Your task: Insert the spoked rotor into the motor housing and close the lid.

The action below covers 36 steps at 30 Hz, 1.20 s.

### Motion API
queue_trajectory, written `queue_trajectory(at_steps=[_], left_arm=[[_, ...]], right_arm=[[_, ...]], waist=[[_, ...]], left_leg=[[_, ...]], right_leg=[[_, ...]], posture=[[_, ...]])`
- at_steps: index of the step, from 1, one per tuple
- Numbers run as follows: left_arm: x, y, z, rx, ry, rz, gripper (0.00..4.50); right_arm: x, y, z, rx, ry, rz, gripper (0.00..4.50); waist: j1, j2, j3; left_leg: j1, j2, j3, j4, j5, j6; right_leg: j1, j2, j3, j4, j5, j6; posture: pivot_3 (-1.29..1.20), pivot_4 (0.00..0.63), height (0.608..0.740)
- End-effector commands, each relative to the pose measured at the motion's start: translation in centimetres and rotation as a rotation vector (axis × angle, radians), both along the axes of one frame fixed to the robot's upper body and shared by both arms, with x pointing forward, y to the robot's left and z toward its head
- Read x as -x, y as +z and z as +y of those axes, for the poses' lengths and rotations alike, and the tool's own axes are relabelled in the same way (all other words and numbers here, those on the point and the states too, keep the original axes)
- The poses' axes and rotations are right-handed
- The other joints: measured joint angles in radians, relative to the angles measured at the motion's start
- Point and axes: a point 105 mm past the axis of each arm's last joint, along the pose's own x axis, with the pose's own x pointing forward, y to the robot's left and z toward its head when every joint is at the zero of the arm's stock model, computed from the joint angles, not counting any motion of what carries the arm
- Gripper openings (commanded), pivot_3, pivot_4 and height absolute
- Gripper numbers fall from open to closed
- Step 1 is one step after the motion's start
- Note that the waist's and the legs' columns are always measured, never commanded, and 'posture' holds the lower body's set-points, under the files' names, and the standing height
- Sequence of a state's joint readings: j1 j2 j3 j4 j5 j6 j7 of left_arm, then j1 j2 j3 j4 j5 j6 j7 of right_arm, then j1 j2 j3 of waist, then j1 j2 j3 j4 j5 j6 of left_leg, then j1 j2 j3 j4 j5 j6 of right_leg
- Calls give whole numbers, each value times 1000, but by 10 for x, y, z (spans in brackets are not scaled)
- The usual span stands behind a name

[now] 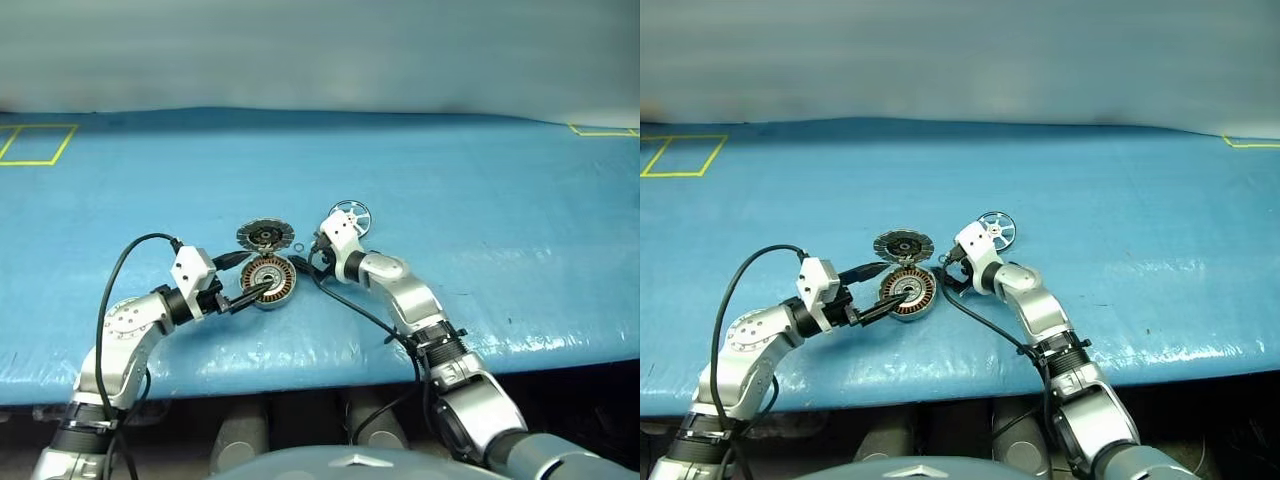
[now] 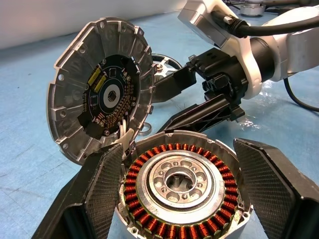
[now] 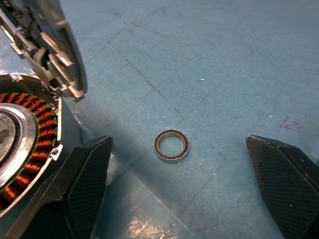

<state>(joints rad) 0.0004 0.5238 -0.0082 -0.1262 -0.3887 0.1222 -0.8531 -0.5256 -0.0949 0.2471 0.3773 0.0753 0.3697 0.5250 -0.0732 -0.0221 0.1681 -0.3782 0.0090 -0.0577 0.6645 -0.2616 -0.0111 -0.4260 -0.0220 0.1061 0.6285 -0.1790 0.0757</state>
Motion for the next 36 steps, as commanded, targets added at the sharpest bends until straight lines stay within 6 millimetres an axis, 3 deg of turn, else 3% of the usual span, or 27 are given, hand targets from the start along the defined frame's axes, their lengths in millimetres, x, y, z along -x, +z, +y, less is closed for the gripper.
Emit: queue_trajectory(at_steps=[1,3,12,13,17,23,30,36], left_arm=[[0,9,1,-15,7,-61,3887],[0,9,1,-16,10,-63,3899],[1,6,11,-28,45,-62,3899],[1,6,12,-28,47,-61,3899],[2,3,12,-24,51,-56,3899],[5,1,18,-12,54,-54,3899],[11,-6,21,0,42,-3,3899],[17,-21,25,-85,29,-32,3899]], right_arm=[[-10,5,-1,-3,-35,-26,4323],[-11,3,-1,1,-41,-23,3885],[0,-8,-4,43,-17,-8,875],[2,-9,-5,44,-15,-6,752],[9,-9,-13,50,-33,-19,753],[28,18,-25,-14,-16,-77,753],[71,47,-7,-78,201,-101,753],[74,49,18,-63,294,-109,753]], waist=[[-2,0,0],[-4,0,0],[-9,0,0],[-9,0,0],[-8,0,0],[-4,0,0],[-7,0,0],[-6,0,0]], left_leg=[[0,0,0,0,0,0],[0,0,0,-1,0,0],[0,0,0,-1,0,0],[0,0,0,-1,0,0],[0,0,0,-1,0,0],[0,0,0,-1,0,0],[0,1,0,-1,0,0],[0,1,0,-1,0,0]], right_leg=[[0,0,0,0,0,0],[0,0,0,0,0,0],[0,0,0,0,0,0],[0,0,0,0,0,0],[0,0,0,0,0,0],[0,0,0,-1,-1,0],[-1,1,0,0,-1,-1],[-1,0,0,-1,-1,-1]], posture=[[0,150,740],[0,150,740],[0,150,740],[0,150,740],[0,150,740],[0,150,740],[0,150,740],[0,150,740]])
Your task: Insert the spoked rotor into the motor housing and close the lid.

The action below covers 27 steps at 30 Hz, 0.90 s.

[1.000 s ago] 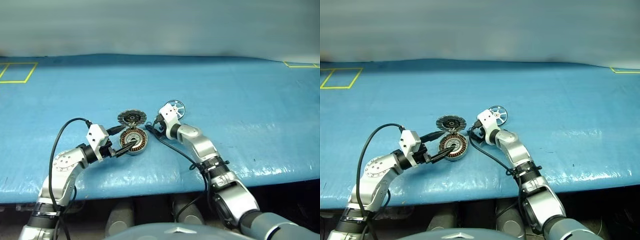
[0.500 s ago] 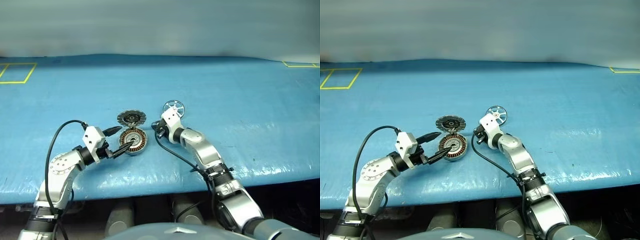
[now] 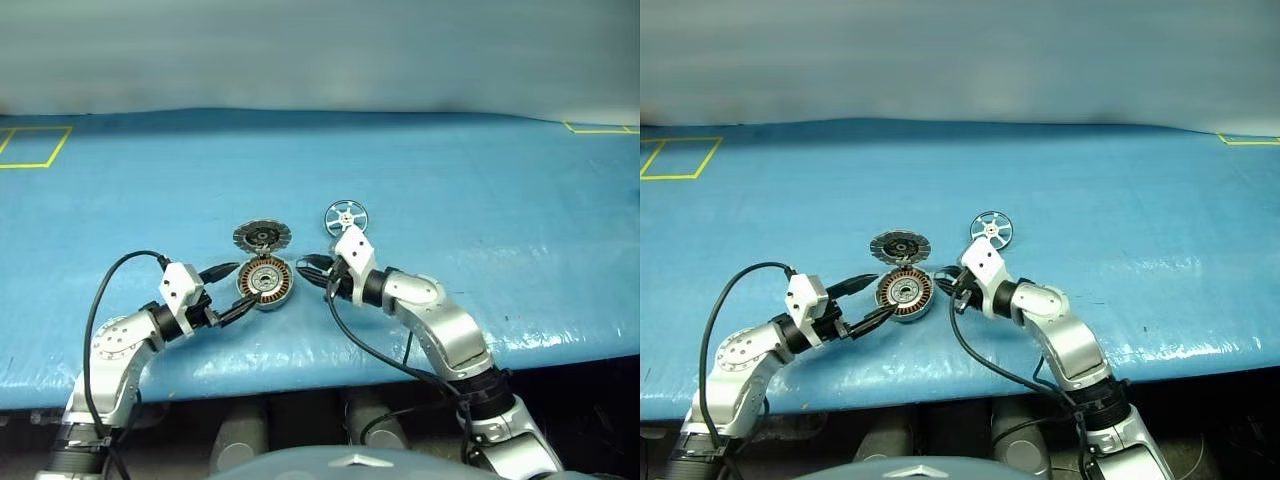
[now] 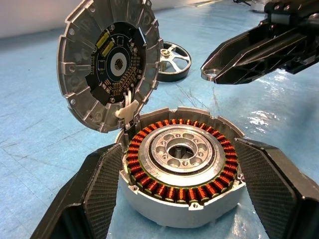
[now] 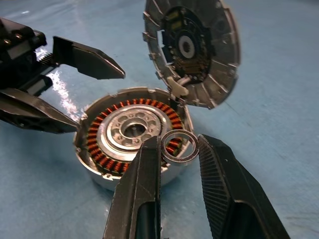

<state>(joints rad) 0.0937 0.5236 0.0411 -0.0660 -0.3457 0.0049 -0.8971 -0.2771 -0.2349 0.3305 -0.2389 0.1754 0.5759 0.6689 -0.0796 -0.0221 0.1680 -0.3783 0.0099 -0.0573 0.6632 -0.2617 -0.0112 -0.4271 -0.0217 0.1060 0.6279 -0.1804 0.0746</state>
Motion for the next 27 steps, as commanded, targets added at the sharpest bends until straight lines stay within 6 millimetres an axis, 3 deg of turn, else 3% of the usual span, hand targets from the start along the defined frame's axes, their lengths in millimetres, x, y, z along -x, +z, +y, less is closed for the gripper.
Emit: queue_trajectory(at_steps=[1,11,20,27], left_arm=[[2,-2,4,-49,-17,-46,3899],[3,0,2,-36,-14,-137,3899],[5,-2,2,-18,-9,-148,3899],[6,-2,4,-18,-4,-146,3899]], right_arm=[[-4,8,15,9,49,-45,753],[-7,-6,50,90,178,-52,753],[-6,-12,54,107,195,-48,753],[-9,-3,53,102,187,-85,753]], waist=[[1,0,0],[4,0,0],[3,0,0],[3,0,0]], left_leg=[[0,0,0,0,0,0],[0,0,0,-2,0,0],[0,0,0,-2,0,0],[0,0,0,-2,0,0]], right_leg=[[0,0,0,0,0,0],[-1,0,0,-1,0,0],[-1,-1,-1,-1,0,0],[-1,-1,-1,-1,0,0]], posture=[[0,150,740],[0,150,740],[0,150,740],[0,150,740]])
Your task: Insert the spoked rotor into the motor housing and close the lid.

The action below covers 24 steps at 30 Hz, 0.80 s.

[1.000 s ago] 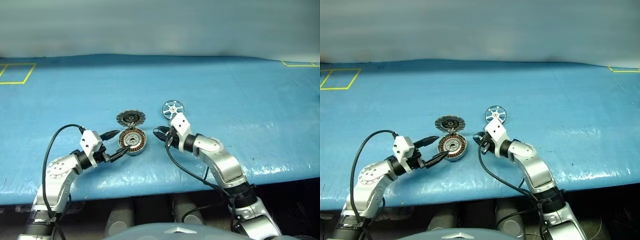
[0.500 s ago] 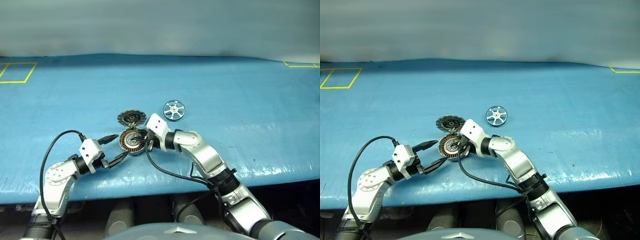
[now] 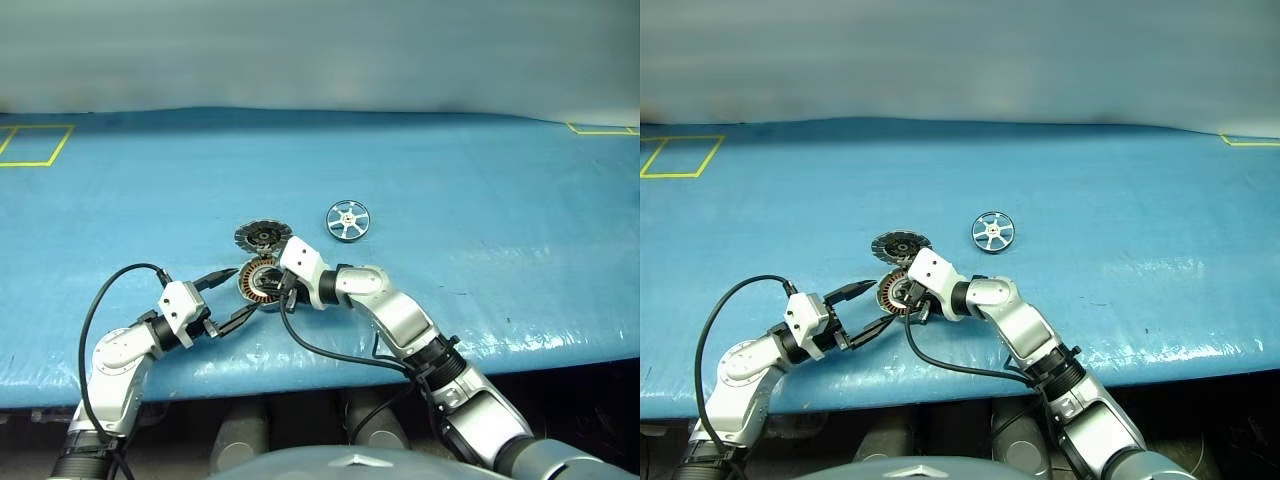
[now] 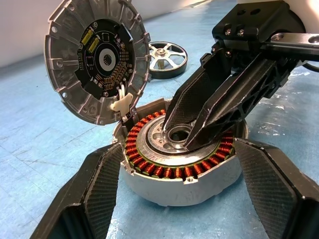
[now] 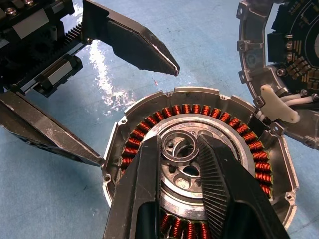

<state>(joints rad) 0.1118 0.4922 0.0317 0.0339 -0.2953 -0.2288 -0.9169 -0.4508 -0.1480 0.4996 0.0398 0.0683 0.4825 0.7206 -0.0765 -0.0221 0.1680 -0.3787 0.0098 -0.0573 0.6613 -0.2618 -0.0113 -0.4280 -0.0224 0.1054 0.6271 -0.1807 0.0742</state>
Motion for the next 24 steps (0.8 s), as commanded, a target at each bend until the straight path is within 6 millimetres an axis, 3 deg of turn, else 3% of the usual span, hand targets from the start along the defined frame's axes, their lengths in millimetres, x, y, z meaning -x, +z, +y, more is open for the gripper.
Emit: queue_trajectory(at_steps=[1,24], left_arm=[[-1,5,4,9,15,-31,3899],[-1,-1,2,8,13,-16,3899]], right_arm=[[-3,20,4,-38,13,-71,753],[-6,17,0,-33,-17,-63,753]], waist=[[0,0,0],[0,0,0]], left_leg=[[0,0,0,0,0,0],[0,0,0,0,0,0]], right_leg=[[0,0,0,0,0,0],[0,0,0,0,0,0]], posture=[[0,150,740],[0,150,740]])
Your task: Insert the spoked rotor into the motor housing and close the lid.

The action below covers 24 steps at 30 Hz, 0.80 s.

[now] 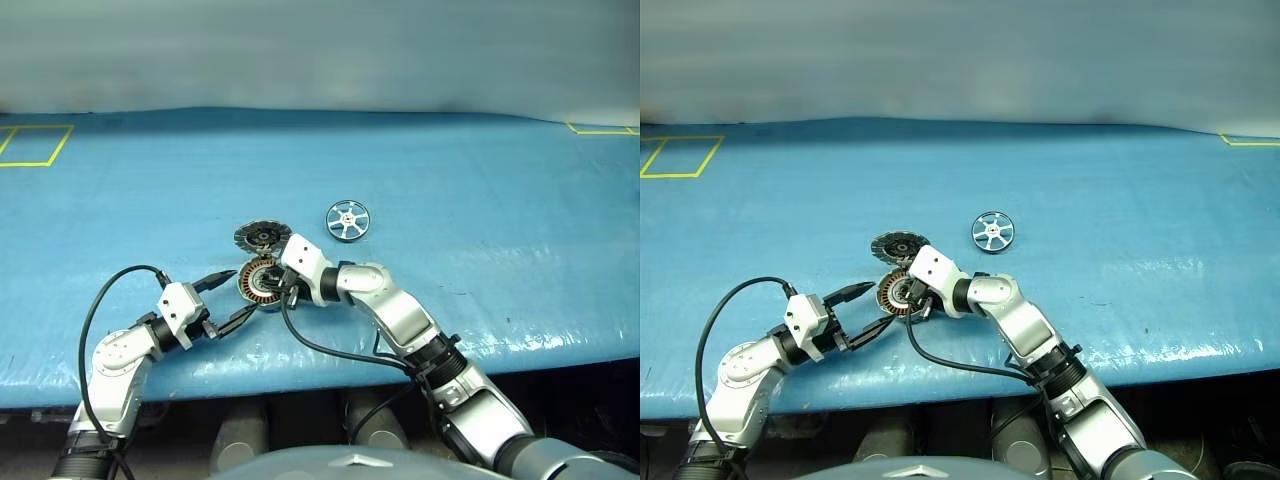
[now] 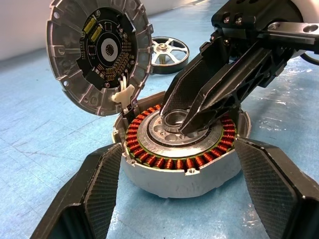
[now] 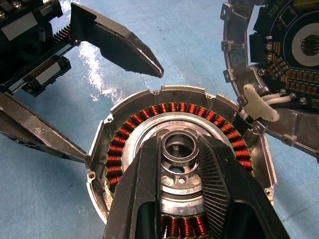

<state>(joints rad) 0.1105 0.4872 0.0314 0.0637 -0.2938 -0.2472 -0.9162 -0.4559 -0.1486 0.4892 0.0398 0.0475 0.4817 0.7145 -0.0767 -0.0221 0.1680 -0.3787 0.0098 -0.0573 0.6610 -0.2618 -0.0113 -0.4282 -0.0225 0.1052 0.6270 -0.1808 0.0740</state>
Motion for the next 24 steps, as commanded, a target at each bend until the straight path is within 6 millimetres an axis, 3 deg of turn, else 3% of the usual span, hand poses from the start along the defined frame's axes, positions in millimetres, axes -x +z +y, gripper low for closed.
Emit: queue_trajectory(at_steps=[1,9,13,24], left_arm=[[-1,3,0,4,2,-24,3899],[-1,2,0,4,4,-20,3899],[-1,1,-1,5,1,-15,3899],[0,-1,-3,11,-4,-7,3899]], right_arm=[[-1,15,2,-43,5,-39,753],[1,8,-1,-8,16,-40,753],[-3,6,-3,12,-8,-66,1984],[3,20,1,-70,12,-57,1984]], waist=[[0,0,0],[0,0,0],[1,0,0],[1,0,0]], left_leg=[[0,0,0,0,0,0],[0,0,0,0,0,0],[0,0,0,0,0,0],[0,0,0,0,0,0]], right_leg=[[0,0,0,0,0,0],[0,0,0,0,0,0],[0,0,0,0,0,0],[0,0,0,0,0,0]], posture=[[0,150,740],[0,150,740],[0,150,740],[0,150,740]])
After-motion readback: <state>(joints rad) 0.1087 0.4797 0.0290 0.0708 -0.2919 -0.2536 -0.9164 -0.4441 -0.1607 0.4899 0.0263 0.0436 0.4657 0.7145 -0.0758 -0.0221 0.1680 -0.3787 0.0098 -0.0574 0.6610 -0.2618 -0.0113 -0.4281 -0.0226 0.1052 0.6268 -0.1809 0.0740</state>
